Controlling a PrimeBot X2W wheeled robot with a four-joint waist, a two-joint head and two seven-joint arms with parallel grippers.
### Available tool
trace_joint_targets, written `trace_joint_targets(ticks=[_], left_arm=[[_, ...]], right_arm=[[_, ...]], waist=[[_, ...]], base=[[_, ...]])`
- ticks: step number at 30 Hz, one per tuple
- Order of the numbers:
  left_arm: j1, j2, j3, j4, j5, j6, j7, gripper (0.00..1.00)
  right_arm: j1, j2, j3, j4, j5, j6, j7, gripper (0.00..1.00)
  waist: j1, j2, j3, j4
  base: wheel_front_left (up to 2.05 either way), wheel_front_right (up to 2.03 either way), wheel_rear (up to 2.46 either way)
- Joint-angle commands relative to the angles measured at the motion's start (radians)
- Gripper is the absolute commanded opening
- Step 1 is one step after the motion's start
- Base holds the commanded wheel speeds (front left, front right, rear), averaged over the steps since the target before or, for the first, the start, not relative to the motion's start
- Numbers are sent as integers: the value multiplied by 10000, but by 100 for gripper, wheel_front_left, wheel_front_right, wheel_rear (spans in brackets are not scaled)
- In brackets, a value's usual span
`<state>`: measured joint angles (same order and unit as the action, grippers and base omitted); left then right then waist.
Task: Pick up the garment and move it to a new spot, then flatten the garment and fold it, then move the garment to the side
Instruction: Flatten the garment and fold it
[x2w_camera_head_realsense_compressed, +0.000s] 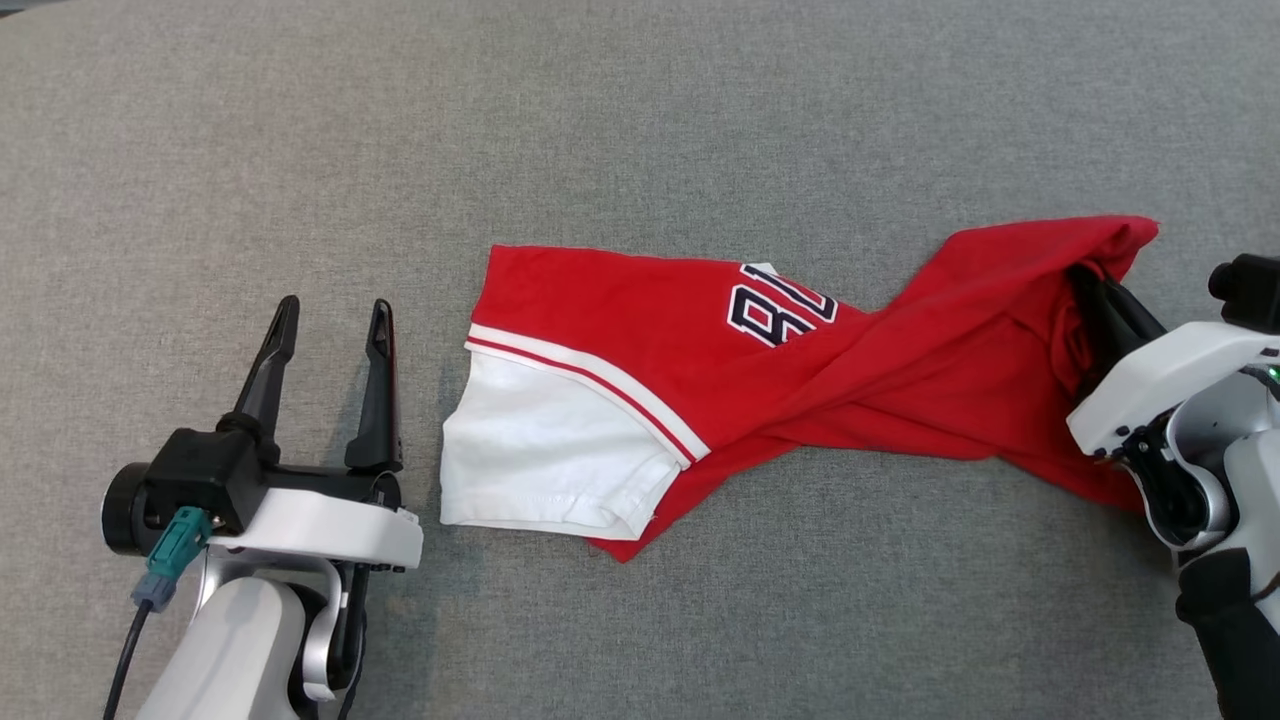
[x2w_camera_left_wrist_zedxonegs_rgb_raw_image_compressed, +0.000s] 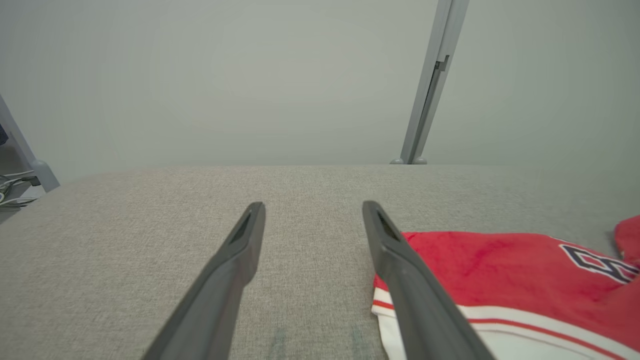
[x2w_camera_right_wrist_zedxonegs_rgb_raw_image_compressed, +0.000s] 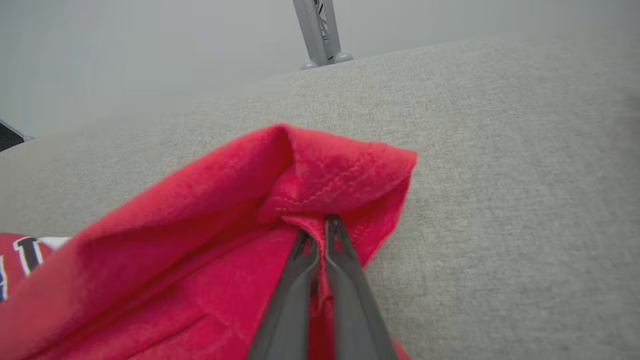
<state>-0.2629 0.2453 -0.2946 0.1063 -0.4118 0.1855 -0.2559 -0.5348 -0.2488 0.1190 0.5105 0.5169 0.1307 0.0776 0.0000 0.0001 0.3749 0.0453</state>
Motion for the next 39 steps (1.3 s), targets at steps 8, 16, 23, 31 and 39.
trace_joint_targets(ticks=[8, 16, 23, 31, 39], left_arm=[[-301, -56, 1, 223, 77, -100, -76, 100], [-114, 10, 78, 245, 89, -89, -81, 100], [78, 38, 100, 275, 67, -72, -89, 100], [733, 110, 270, 222, -101, 107, -94, 100], [1463, 262, 335, -4, -224, 290, 70, 100]], right_arm=[[-564, -400, 1036, 1409, 807, 3, -1289, 100], [102, -726, 1464, 1462, 1309, 3, -2216, 100], [652, -814, 1351, 1159, 1360, 3, -2894, 100], [1892, -524, 516, -678, 189, 3, -3364, 100], [3453, 133, -503, -3180, -1303, 3, -2583, 100]], waist=[[0, -1, 91, -167], [0, -1, -109, -548], [0, -1, -405, -700], [0, -1, -1253, -944], [0, -1, -1924, -1052]], base=[[0, 0, 0], [0, 0, 0], [0, 0, 0], [0, 0, 0], [0, 0, 0]])
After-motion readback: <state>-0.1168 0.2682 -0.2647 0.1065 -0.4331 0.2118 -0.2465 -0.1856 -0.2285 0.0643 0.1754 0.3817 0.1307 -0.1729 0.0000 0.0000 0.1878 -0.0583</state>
